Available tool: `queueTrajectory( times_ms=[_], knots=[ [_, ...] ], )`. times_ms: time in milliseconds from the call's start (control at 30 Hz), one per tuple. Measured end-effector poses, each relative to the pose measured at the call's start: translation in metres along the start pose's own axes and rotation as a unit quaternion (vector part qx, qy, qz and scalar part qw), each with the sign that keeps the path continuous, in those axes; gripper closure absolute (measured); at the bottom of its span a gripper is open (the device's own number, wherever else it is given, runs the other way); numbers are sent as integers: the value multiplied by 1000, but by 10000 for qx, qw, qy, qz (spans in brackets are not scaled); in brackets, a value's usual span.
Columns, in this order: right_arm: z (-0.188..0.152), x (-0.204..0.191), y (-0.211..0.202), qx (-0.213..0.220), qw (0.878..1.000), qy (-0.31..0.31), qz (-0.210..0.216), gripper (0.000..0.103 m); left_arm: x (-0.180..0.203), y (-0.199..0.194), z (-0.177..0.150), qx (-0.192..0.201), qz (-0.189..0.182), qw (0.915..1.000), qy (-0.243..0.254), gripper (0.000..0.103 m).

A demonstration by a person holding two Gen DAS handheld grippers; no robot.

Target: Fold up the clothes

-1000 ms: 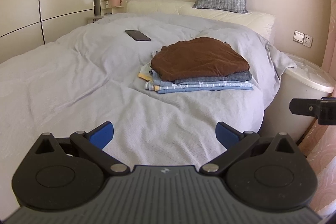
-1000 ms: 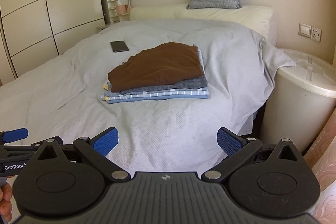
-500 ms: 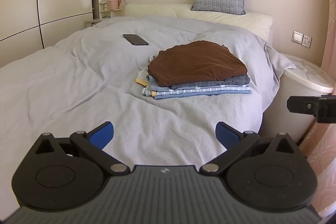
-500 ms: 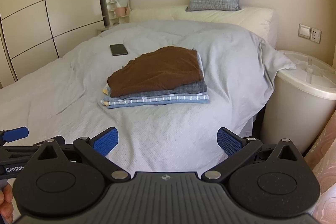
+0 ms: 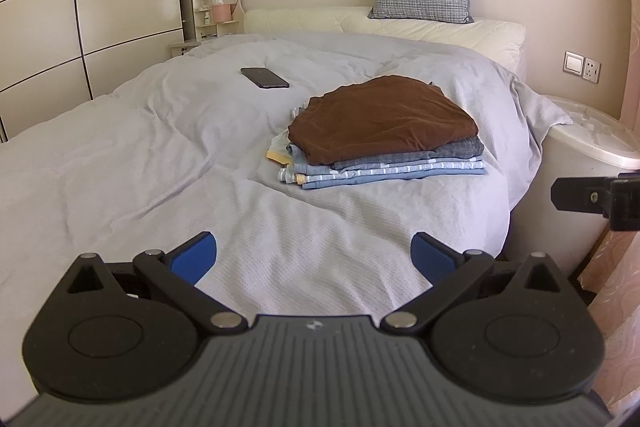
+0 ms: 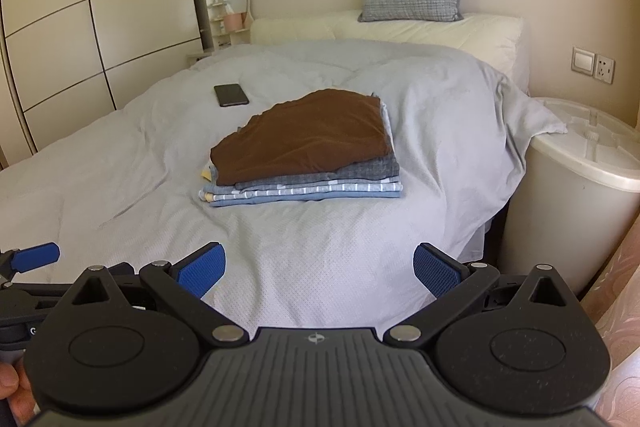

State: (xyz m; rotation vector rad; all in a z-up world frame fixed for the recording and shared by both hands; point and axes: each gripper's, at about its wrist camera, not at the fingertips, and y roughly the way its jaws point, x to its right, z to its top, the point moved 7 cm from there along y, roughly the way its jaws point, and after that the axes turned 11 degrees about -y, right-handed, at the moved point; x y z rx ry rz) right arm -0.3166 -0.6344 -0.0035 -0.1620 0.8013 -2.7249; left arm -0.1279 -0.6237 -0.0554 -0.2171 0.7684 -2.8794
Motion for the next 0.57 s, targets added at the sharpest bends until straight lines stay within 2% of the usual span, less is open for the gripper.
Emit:
queueTrajectory(
  times_ms=[400,567],
  knots=[
    [-3,-1,-1,-21,9999,-151,-76,0,0,1,-7,-33,51,10000,5,1],
    [-2,-3,-3,-5,9996,-235,-125,0,-2,-1,-8,79,82,9999,19,1]
  ],
)
